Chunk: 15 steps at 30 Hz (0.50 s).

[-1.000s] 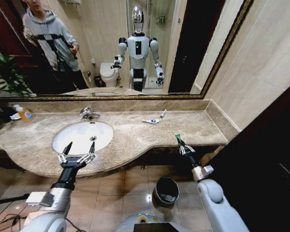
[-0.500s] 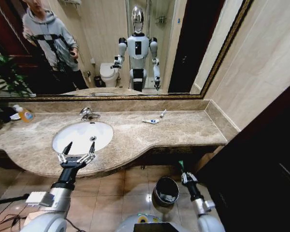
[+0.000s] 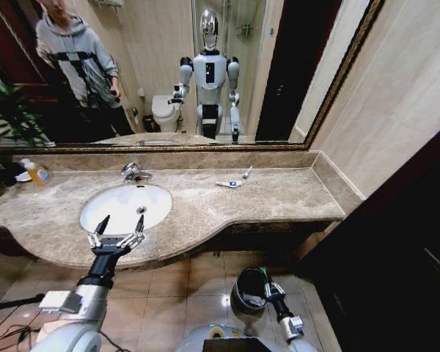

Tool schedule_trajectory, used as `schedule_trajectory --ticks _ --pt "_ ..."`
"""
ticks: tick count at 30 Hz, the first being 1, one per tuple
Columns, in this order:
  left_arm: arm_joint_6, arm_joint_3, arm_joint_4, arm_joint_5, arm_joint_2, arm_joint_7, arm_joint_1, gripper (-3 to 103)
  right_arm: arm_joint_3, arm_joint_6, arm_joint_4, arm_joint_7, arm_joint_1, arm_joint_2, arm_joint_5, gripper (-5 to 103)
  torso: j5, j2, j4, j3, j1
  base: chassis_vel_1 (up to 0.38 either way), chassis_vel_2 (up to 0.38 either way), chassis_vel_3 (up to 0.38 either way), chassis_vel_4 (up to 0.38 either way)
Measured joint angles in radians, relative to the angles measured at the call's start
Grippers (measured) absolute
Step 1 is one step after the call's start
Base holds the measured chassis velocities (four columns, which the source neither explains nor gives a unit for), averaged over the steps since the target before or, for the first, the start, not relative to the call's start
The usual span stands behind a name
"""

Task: Pick up the trash from the sink and place it in the trash bin.

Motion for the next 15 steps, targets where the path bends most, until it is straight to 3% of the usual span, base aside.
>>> schedule_trajectory --ticks 8,15 --pt "0.000 0.000 0.000 0.000 0.000 0.000 0.000 100 0.008 0.058 -0.382 -0.014 0.166 0.030 -0.068 8 0.0002 0.000 0.0000 0.000 0.000 0.000 0.000 0.000 0.000" --pt "0.000 0.000 0.000 0.000 0.000 0.000 0.000 100 0.005 -0.007 -0.626 -0.045 0.320 0.057 -0.045 8 0.0002 0.000 -0.0001 0.000 0.000 0.000 0.000 0.000 0.000"
